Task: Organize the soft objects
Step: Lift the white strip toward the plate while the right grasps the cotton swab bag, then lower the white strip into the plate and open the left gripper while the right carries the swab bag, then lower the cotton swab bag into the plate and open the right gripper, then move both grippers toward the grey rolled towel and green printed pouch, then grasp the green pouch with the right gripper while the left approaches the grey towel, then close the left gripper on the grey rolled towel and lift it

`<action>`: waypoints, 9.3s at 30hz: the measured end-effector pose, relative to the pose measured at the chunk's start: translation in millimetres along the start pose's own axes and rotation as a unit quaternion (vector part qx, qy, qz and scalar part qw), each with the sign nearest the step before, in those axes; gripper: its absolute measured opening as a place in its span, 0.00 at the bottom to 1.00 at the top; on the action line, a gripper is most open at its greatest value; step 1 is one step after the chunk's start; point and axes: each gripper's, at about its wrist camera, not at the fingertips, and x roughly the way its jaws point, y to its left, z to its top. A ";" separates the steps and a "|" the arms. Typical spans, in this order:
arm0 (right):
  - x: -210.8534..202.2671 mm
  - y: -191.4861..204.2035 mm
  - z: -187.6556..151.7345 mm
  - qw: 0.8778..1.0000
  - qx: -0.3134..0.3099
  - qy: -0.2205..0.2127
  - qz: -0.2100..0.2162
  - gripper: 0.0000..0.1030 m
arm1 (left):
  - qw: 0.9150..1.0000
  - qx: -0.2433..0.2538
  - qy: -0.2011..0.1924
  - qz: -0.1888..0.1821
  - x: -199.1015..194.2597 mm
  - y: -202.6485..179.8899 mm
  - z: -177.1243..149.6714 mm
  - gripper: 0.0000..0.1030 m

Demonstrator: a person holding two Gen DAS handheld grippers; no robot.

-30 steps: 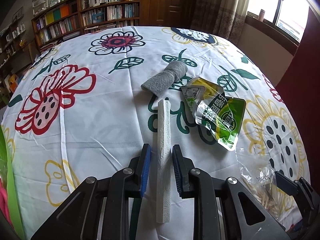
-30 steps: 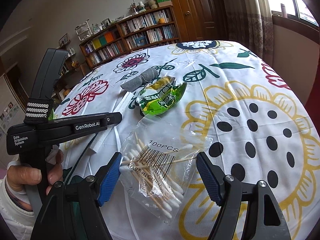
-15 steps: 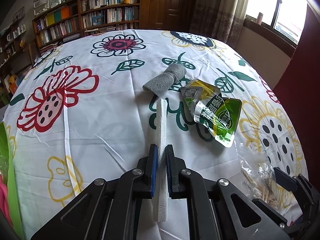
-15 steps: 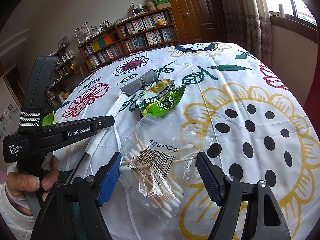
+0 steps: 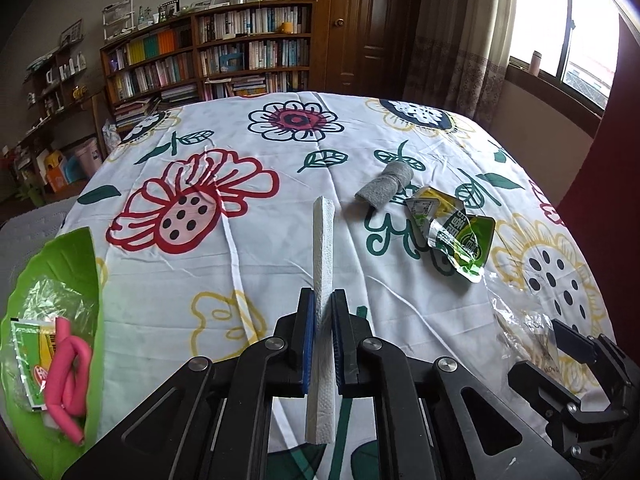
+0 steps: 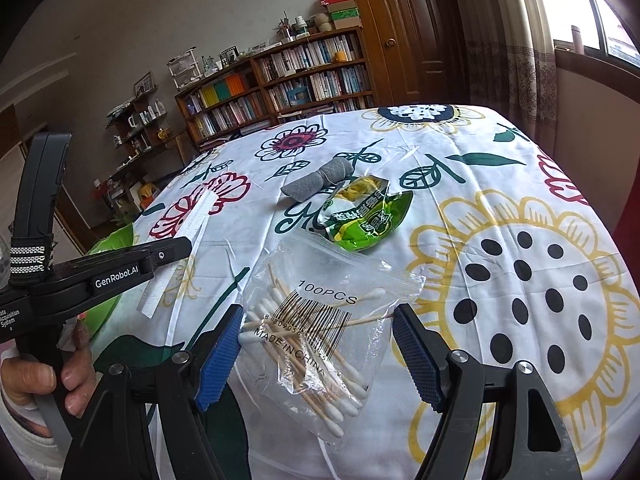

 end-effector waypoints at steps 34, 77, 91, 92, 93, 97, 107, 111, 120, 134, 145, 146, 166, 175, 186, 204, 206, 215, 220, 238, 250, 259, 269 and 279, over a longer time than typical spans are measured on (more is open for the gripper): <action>30.4 155.0 11.4 0.987 -0.127 0.004 0.094 0.76 | 0.982 -0.157 -0.040 0.101 -72.1 190.8 -53.5 0.09; 131.6 280.5 17.5 0.961 -0.188 0.075 0.187 0.76 | 0.965 -0.225 -0.049 0.126 -108.7 262.4 -80.5 0.25; 107.5 268.6 28.7 0.959 -0.171 0.053 0.218 0.84 | 0.966 -0.216 -0.056 0.129 -114.3 253.0 -77.2 0.32; 105.9 266.4 29.6 0.959 -0.168 0.052 0.220 0.84 | 0.966 -0.215 -0.057 0.130 -115.4 251.4 -76.4 0.33; 104.4 264.1 30.0 0.960 -0.167 0.050 0.219 0.84 | 0.967 -0.213 -0.059 0.130 -116.6 250.0 -75.8 0.33; 97.8 249.1 28.7 0.963 -0.156 0.046 0.214 0.84 | 0.967 -0.208 -0.062 0.130 -118.4 241.8 -71.8 0.34; 88.5 200.9 25.0 0.975 -0.115 0.044 0.188 0.84 | 0.975 -0.182 -0.057 0.114 -111.5 207.5 -59.7 0.34; 83.1 178.0 25.3 0.979 -0.105 0.038 0.171 0.84 | 0.979 -0.165 -0.056 0.105 -108.6 188.4 -52.3 0.34; 70.1 98.4 26.2 0.993 -0.048 0.033 0.102 0.84 | 0.988 -0.123 -0.049 0.078 -96.0 141.1 -36.0 0.38; 57.1 -20.7 52.2 1.000 0.027 0.000 -0.015 0.94 | 0.996 -0.064 -0.032 0.051 -69.9 77.1 -18.8 0.46; 89.9 -21.4 84.9 0.997 -0.071 0.002 -0.008 1.00 | 0.998 -0.042 -0.013 0.048 -48.9 52.6 -13.6 0.46; 95.0 -21.2 86.1 0.997 -0.080 0.007 -0.009 1.00 | 0.998 -0.041 -0.011 0.048 -46.7 51.4 -13.0 0.46; 132.2 -23.6 85.0 0.987 -0.130 0.086 -0.027 0.90 | 0.999 -0.022 0.008 0.047 -21.1 38.0 -1.3 0.47; 124.3 -26.3 85.8 0.989 -0.124 0.071 -0.041 0.76 | 0.999 -0.012 0.006 0.045 -18.3 28.2 4.7 0.47; 98.8 -41.2 84.8 0.996 -0.077 0.049 -0.018 0.52 | 0.999 -0.001 0.007 0.045 -12.4 14.6 11.0 0.47; 81.4 -56.5 74.0 0.997 -0.072 0.033 -0.010 0.43 | 0.999 0.024 0.012 0.042 4.8 -18.4 24.0 0.47; 82.2 -55.9 74.5 0.996 -0.077 0.032 -0.012 0.45 | 0.999 0.025 0.014 0.042 7.1 -20.1 24.0 0.47; 83.7 -62.8 74.1 0.998 -0.060 0.033 0.003 0.43 | 0.999 0.014 0.023 0.041 23.9 -18.6 32.3 0.47; 75.8 -69.0 74.6 0.999 -0.034 0.026 0.010 0.29 | 0.999 0.011 0.027 0.033 36.2 -18.0 41.9 0.47; 47.2 -87.3 72.3 0.998 0.026 0.006 0.050 0.27 | 0.998 0.053 0.042 -0.011 104.3 -49.4 85.4 0.46; 54.9 -95.4 69.2 0.998 0.041 0.014 0.052 0.27 | 0.993 0.100 0.051 -0.033 143.5 -73.6 99.6 0.45; 54.3 -95.7 69.2 0.998 0.042 0.013 0.051 0.27 | 0.994 0.089 0.050 -0.037 145.4 -70.1 94.9 0.31; 43.7 -86.5 65.0 0.998 0.040 0.007 0.053 0.27 | 0.995 0.067 0.049 -0.049 118.7 -64.1 78.9 0.27; 30.1 -68.5 58.5 0.998 0.034 0.000 0.058 0.27 | 0.997 0.051 0.027 -0.043 70.0 -51.7 61.2 0.27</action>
